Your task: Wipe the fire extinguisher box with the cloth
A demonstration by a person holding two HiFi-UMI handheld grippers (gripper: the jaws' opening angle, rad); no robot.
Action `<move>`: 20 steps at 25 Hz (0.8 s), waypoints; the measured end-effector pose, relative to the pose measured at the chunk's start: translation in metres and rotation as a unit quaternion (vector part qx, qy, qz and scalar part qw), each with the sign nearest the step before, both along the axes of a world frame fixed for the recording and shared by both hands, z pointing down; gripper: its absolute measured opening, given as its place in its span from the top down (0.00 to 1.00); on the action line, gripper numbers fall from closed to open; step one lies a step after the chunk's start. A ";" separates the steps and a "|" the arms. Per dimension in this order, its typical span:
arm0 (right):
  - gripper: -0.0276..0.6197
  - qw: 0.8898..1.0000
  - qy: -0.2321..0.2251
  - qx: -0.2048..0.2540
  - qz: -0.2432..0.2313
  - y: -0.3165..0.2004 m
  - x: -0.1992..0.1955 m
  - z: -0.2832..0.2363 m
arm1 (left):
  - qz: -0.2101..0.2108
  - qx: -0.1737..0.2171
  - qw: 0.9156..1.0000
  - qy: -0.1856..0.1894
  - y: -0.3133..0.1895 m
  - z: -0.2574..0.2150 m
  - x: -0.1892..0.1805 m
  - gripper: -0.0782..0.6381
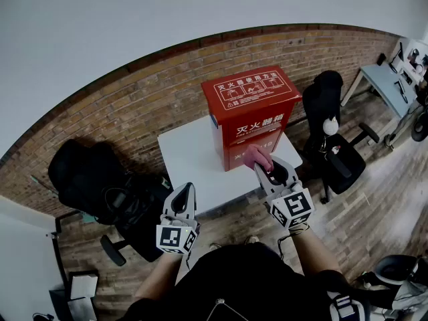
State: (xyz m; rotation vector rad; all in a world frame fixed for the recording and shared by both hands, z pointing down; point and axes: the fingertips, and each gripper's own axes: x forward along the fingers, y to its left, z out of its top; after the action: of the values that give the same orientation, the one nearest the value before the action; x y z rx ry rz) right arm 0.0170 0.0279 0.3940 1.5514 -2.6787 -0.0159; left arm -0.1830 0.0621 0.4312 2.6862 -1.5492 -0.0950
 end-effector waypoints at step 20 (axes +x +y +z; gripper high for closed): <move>0.77 0.996 0.023 0.032 0.082 -0.094 0.094 -0.037 | -0.015 -0.027 1.000 0.001 -0.040 0.023 0.033 0.86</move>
State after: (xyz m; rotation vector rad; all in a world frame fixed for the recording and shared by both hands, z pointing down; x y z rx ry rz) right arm 0.1110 -0.0657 0.3570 1.7610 -2.5316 -0.1325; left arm -0.1503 0.0219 0.4545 2.6222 -1.5673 -0.0557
